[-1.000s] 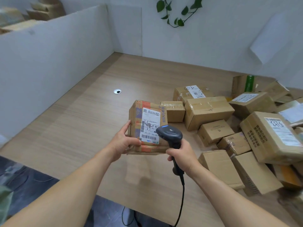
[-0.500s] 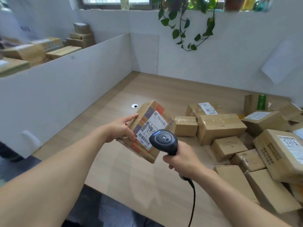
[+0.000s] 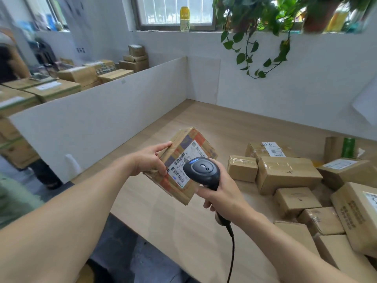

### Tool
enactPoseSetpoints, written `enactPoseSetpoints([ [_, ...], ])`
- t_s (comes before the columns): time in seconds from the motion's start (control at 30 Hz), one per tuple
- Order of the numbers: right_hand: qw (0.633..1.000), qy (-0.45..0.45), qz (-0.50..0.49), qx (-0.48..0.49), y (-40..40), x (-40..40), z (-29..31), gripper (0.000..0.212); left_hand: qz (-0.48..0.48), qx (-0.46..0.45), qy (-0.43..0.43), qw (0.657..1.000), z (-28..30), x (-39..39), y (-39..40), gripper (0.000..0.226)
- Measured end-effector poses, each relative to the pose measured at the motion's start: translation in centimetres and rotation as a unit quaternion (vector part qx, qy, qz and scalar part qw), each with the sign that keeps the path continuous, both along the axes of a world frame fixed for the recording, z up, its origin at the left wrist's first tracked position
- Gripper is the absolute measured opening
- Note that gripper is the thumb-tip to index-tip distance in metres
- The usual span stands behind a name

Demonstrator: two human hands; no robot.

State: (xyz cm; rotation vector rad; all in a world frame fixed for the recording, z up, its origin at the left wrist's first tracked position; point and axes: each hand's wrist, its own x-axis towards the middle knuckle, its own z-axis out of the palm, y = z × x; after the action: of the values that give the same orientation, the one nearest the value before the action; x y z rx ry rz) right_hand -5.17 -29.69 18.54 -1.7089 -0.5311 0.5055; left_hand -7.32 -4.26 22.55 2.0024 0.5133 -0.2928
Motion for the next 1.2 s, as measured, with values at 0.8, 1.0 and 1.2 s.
enactPoseSetpoints([
  [0.8,0.993,-0.094,0.076,0.009,-4.6,-5.0,1.0,0.085,0.066,0.078,-0.007,0.995,2.4,-7.5,-4.7,0.104],
  [1.0,0.991,-0.087,0.097,0.028,-4.1,-6.6,1.6,0.088,0.075,0.079,-0.007,0.994,2.6,-9.4,-4.0,0.102],
  [1.2,0.989,-0.1,0.097,0.04,-2.7,-7.9,1.8,0.088,0.076,0.078,0.002,0.994,2.9,-11.5,-2.9,0.103],
])
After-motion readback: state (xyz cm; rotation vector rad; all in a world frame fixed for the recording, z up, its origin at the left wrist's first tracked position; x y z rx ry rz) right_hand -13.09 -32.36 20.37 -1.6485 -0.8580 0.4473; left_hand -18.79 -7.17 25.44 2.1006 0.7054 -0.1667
